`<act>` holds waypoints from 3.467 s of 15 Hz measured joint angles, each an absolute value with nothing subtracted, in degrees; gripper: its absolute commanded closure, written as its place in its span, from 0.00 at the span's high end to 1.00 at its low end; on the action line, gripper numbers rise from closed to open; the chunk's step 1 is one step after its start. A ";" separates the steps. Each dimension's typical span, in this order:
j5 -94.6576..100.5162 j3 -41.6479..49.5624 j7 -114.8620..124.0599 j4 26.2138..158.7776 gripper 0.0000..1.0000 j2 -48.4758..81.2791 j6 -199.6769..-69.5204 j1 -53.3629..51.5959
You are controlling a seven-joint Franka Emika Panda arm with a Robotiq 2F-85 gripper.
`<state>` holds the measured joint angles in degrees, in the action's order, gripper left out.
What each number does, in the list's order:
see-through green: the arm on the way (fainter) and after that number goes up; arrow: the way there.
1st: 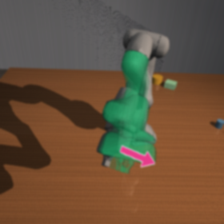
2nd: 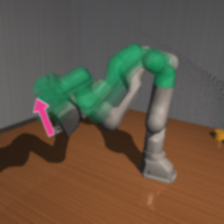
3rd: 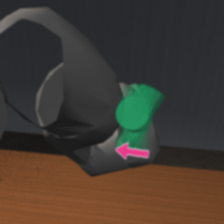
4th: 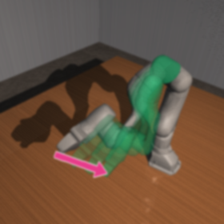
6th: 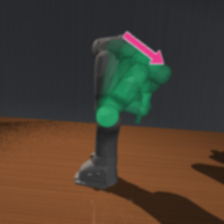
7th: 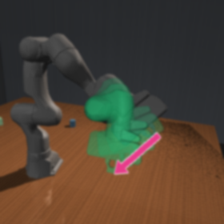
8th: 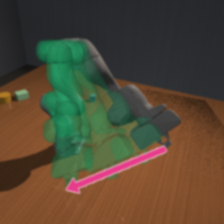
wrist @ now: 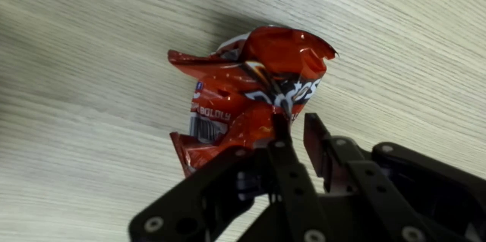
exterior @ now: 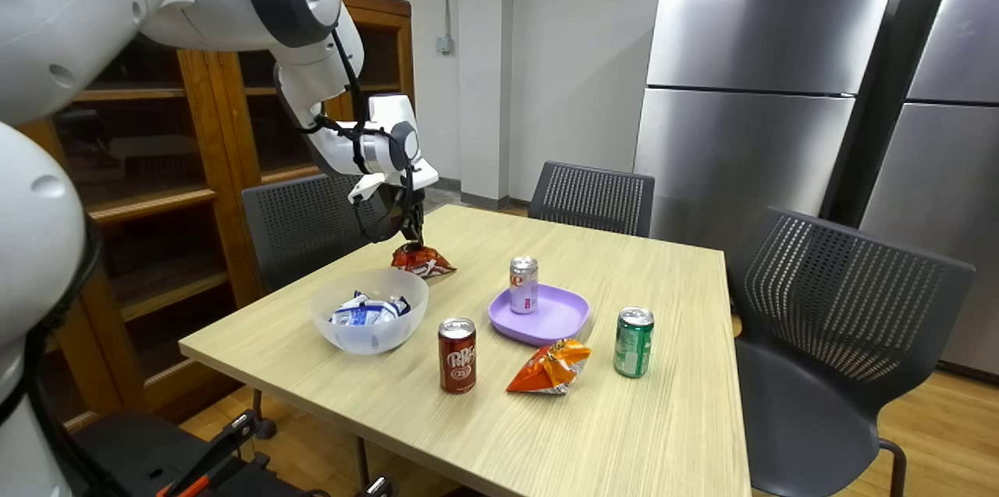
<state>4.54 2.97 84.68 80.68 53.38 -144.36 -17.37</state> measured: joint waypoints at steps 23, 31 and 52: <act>4.72 6.24 84.76 92.23 0.00 40.71 -149.33 -20.39; 6.90 8.27 85.65 113.03 0.00 25.88 -155.36 -22.21; 9.78 3.48 87.12 135.90 0.00 13.01 -155.86 -19.33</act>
